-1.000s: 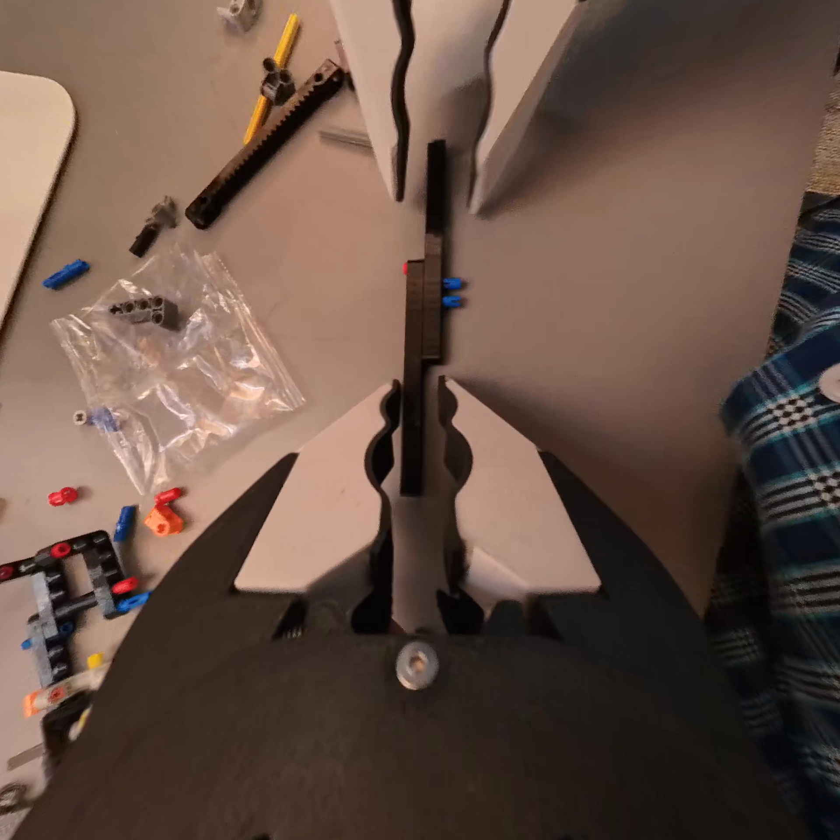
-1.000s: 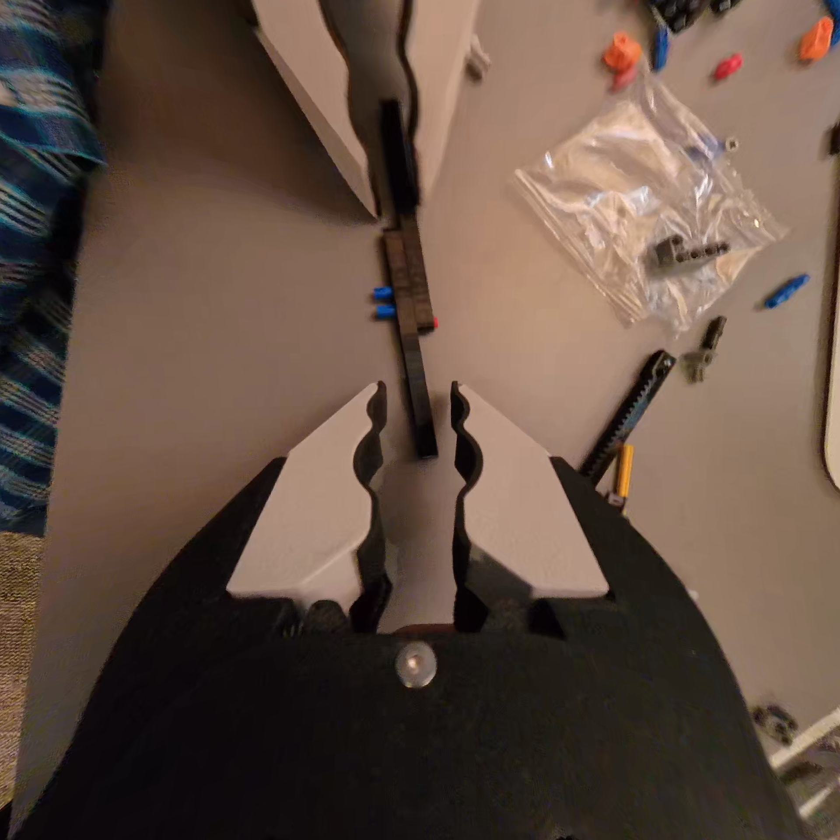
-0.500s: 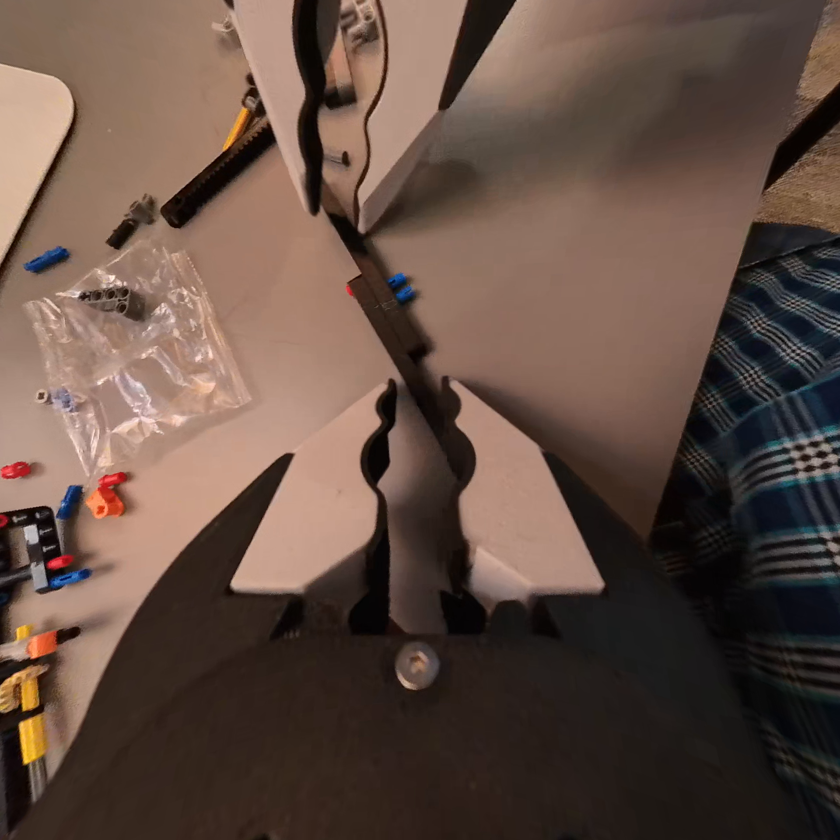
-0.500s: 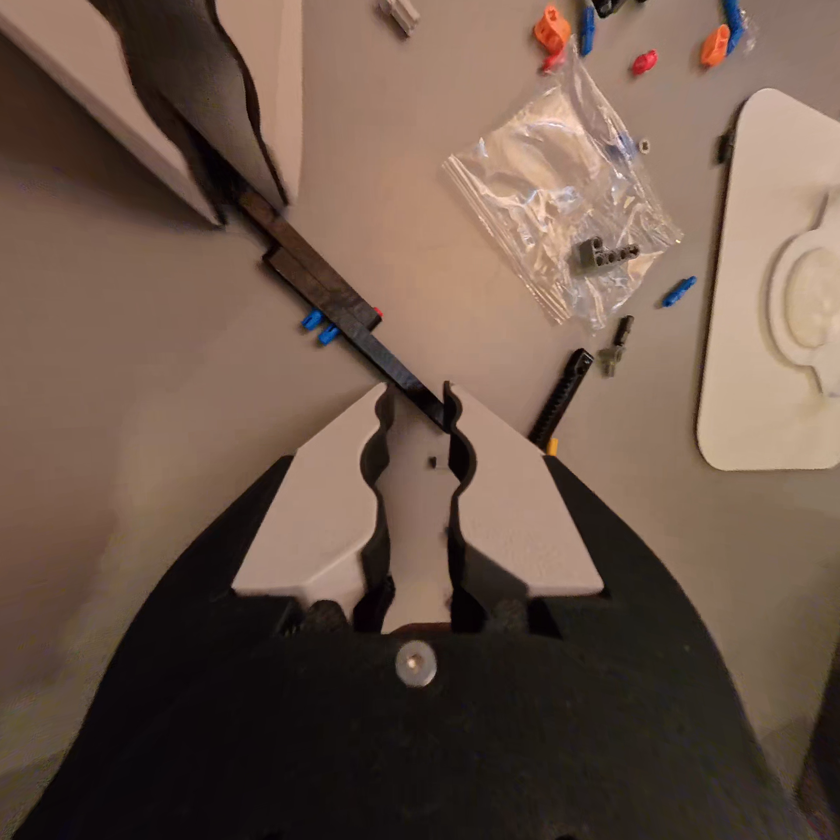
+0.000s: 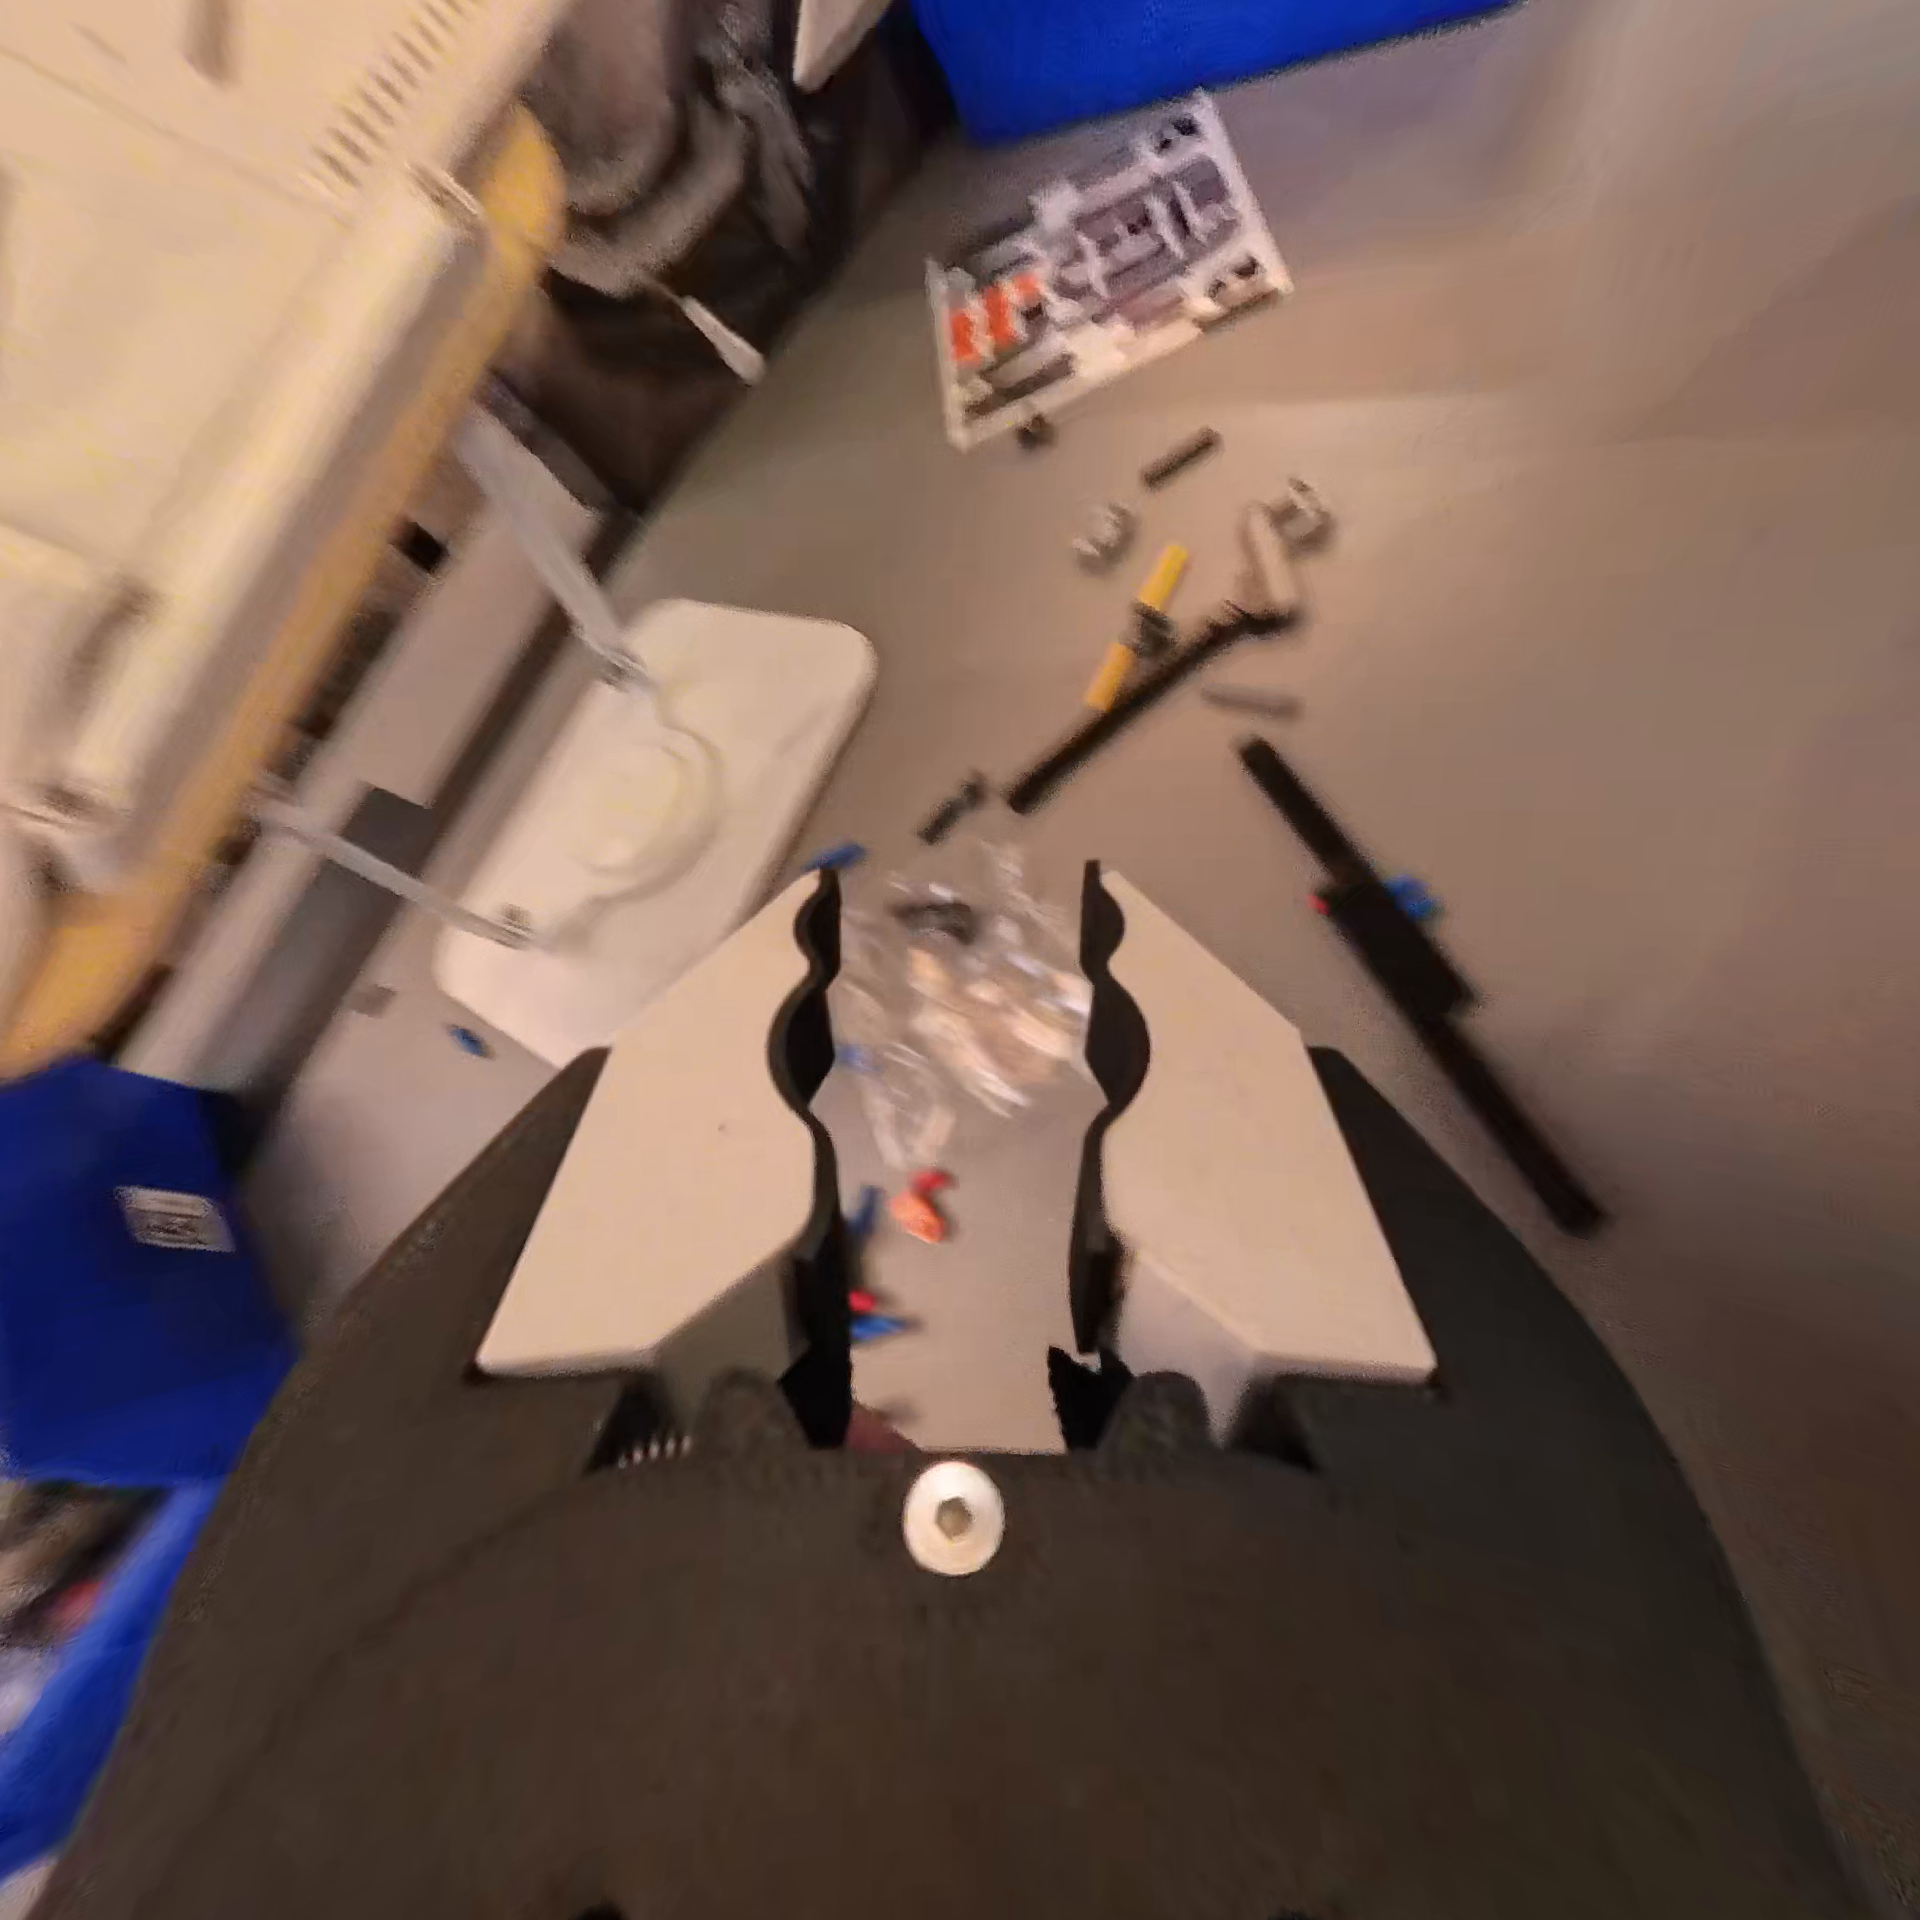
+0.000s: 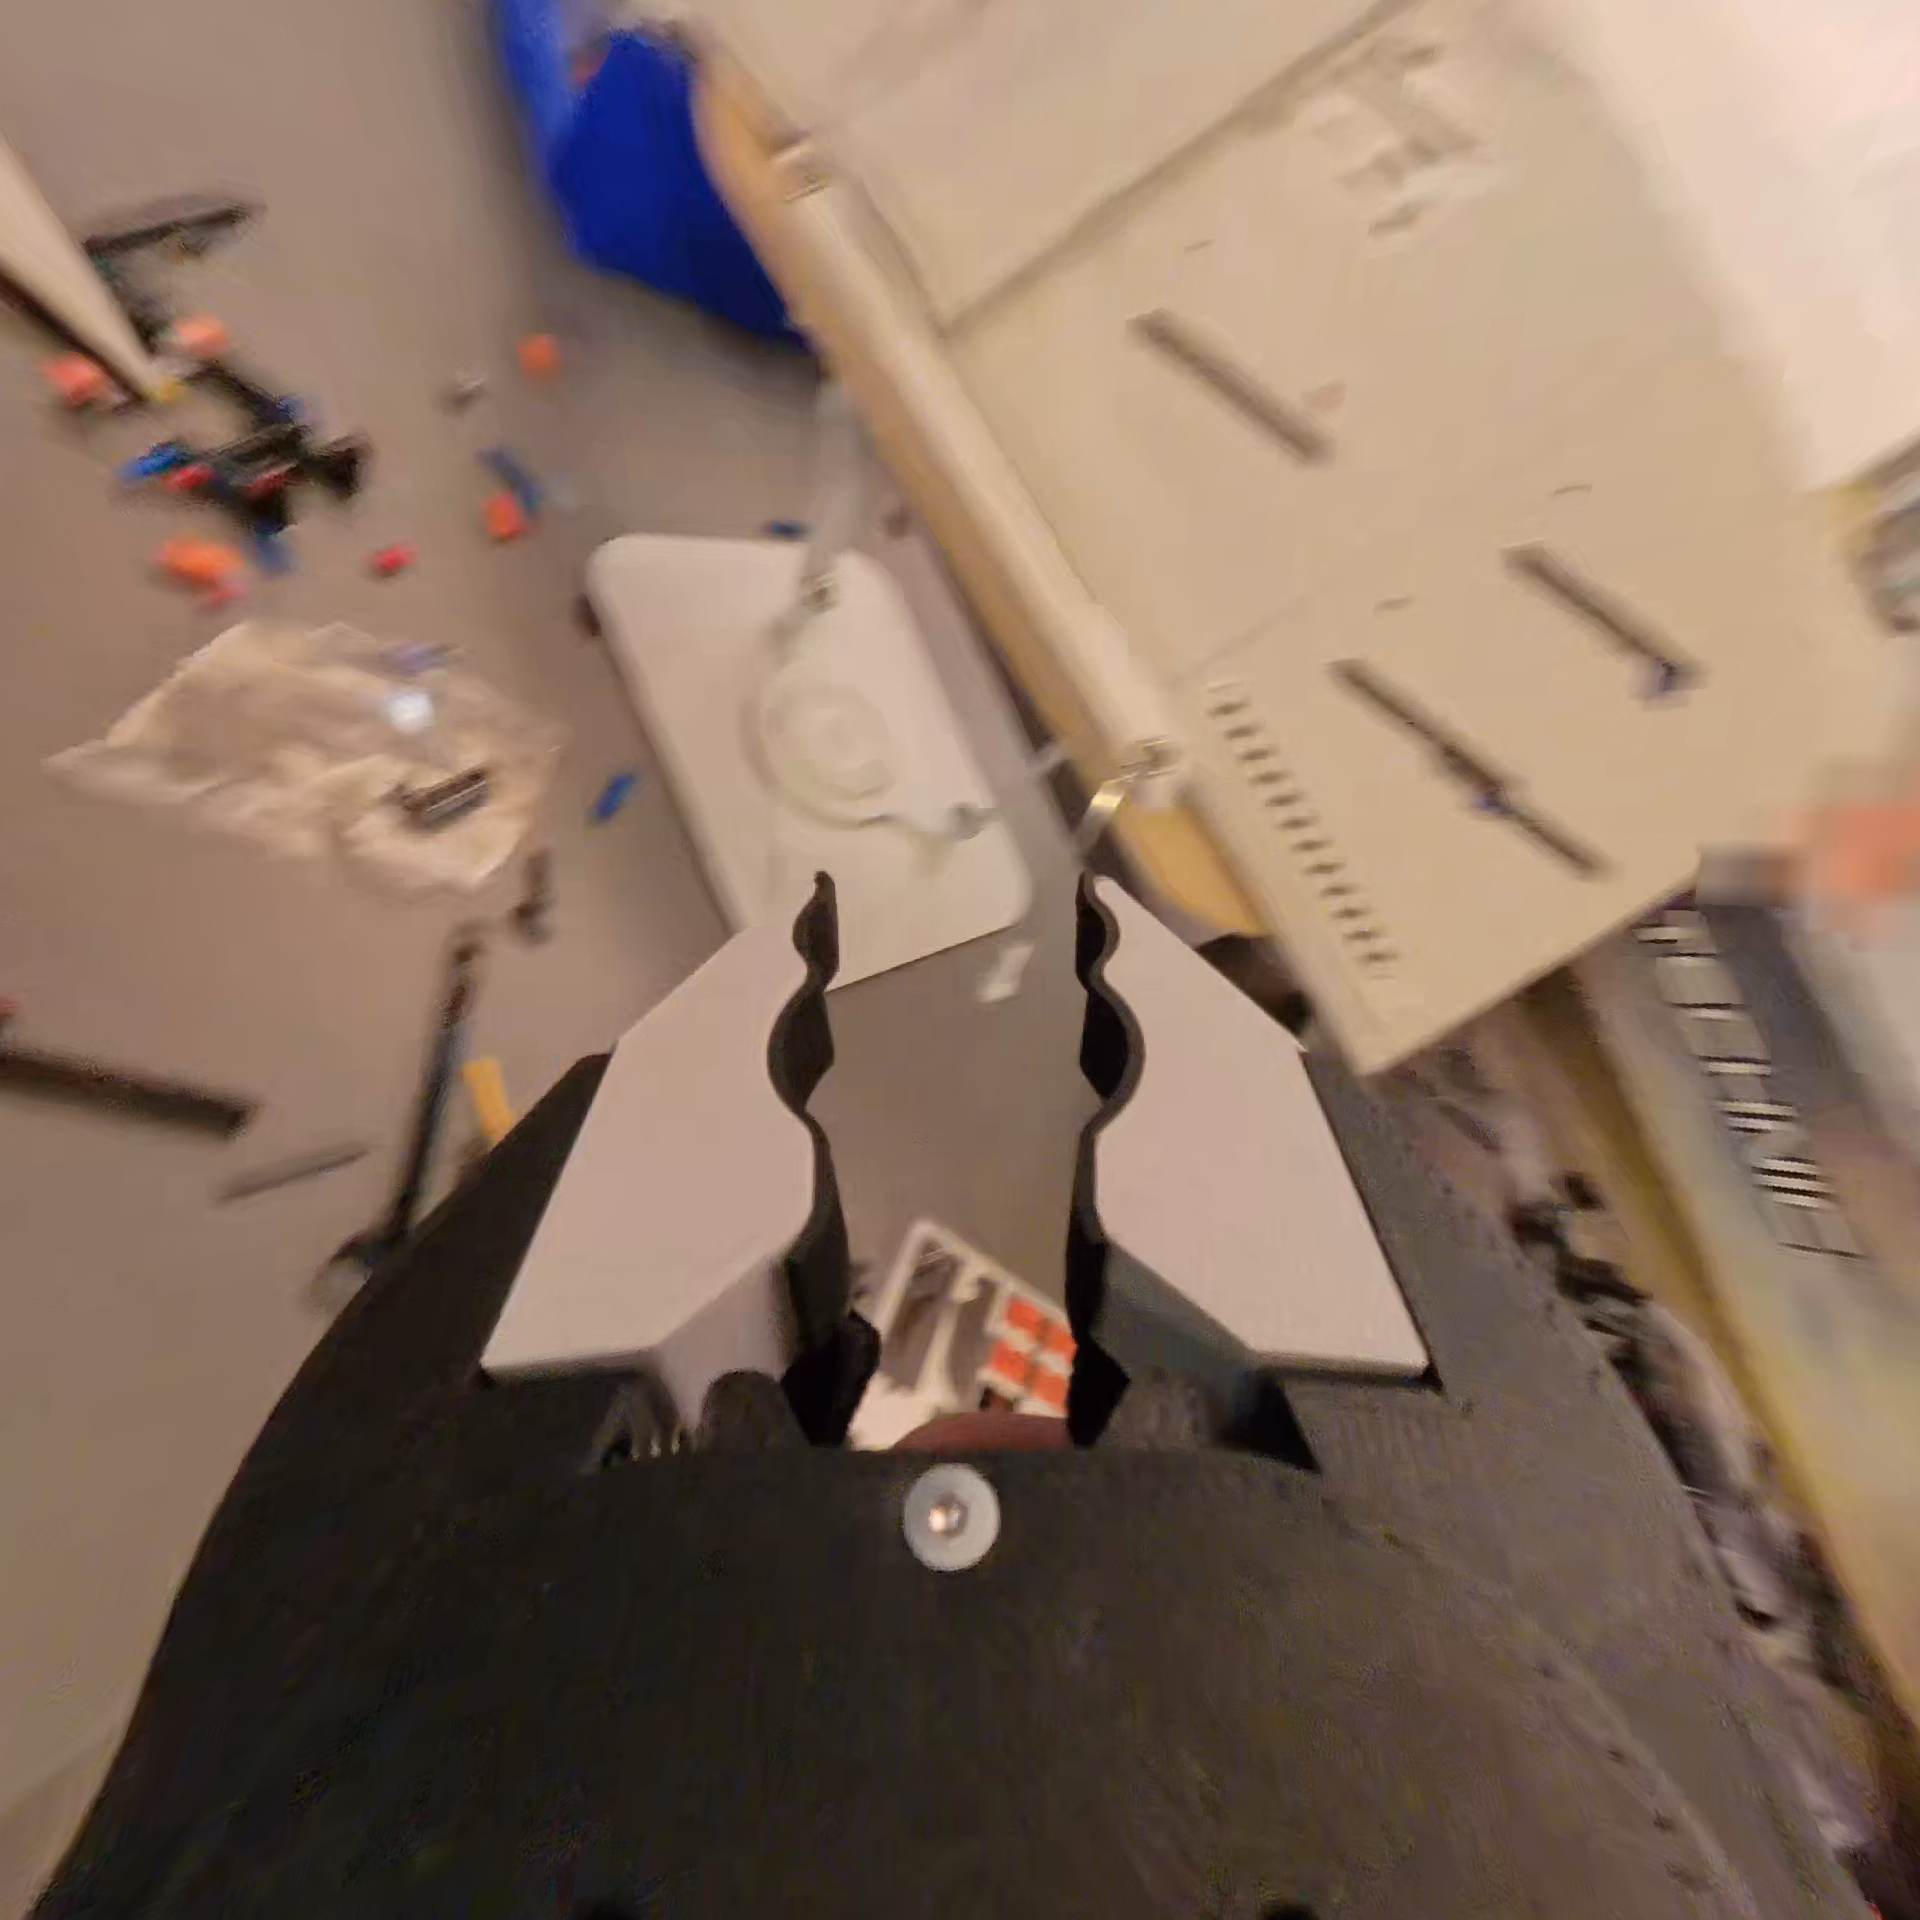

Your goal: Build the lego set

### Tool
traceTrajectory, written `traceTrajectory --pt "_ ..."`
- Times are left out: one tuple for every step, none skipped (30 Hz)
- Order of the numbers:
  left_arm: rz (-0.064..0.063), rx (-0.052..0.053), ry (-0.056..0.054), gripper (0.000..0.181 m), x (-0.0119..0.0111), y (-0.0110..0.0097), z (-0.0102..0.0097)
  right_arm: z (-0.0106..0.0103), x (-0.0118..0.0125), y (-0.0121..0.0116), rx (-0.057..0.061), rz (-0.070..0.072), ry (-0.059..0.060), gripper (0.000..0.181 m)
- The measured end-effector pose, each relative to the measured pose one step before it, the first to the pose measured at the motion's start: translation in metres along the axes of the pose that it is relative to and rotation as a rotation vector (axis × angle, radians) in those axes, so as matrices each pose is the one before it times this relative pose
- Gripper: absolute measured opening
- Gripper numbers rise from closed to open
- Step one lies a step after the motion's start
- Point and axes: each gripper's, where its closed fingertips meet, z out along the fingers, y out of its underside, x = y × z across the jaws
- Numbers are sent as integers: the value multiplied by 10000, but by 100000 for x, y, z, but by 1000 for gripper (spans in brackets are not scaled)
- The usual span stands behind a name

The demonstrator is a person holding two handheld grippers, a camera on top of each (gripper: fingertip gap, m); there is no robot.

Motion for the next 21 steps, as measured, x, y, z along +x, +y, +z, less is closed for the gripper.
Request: traceTrajectory --pt "298 319 -367 45 -1681 -1291 -23 119 2536 -733 177 77 504 46" --pt "256 327 -323 44 -1691 -1260 105 363 2346 -656 137 14 439 45" --pt "248 252 -380 45 -1855 -1106 259 586 2215 -514 93 -8 386 46" --pt "256 281 -418 45 -1948 -1066 395 779 1934 -467 121 29 243 52" --pt "224 264 -407 45 -1949 -910 528 938 1640 -323 85 118 95 56" --pt "202 177 -365 43 -1843 -784 608 1010 1467 -74 -61 143 31 59" --pt "207 206 -296 42 -1640 -814 638 1008 1329 -42 -100 63 49 59" --pt "155 191 -218 42 -1418 -699 723 962 1134 -127 -34 5 37 62" --pt "102 145 -204 42 -1280 -458 830 934 869 -11 -105 -76 -49 63" --pt "104 113 -150 42 -1078 -235 931 882 872 137 -188 -141 7 64" --pt "161 -24 -103 41 -850 130 1030 800 700 34 -91 -76 -61 68" --pt "167 -219 -79 42 -711 500 1063 692 542 -153 35 71 -139 74" --pt "112 -196 -27 43 -527 561 1037 596 560 -120 21 111 -108 78" --pt "-10 -140 51 45 -326 563 942 512 557 -20 -58 43 -53 81" --pt "2 -252 67 47 -190 649 801 448 448 -20 -67 -20 -41 85" --pt "137 -315 29 48 -119 660 660 377 281 -84 -11 -17 -91 87" --pt "161 -177 -4 48 -81 457 524 377 242 2 -24 -17 -78 86" --pt "41 -24 47 48 46 272 440 409 109 202 -113 -32 -111 86" --pt "-78 -28 91 48 115 312 359 432 -44 282 -126 -39 -157 85" --pt "-98 -50 65 47 92 409 318 404 -70 272 -92 -48 -111 84" --pt "-67 -43 61 48 119 425 284 368 -62 352 -126 -56 -76 82"
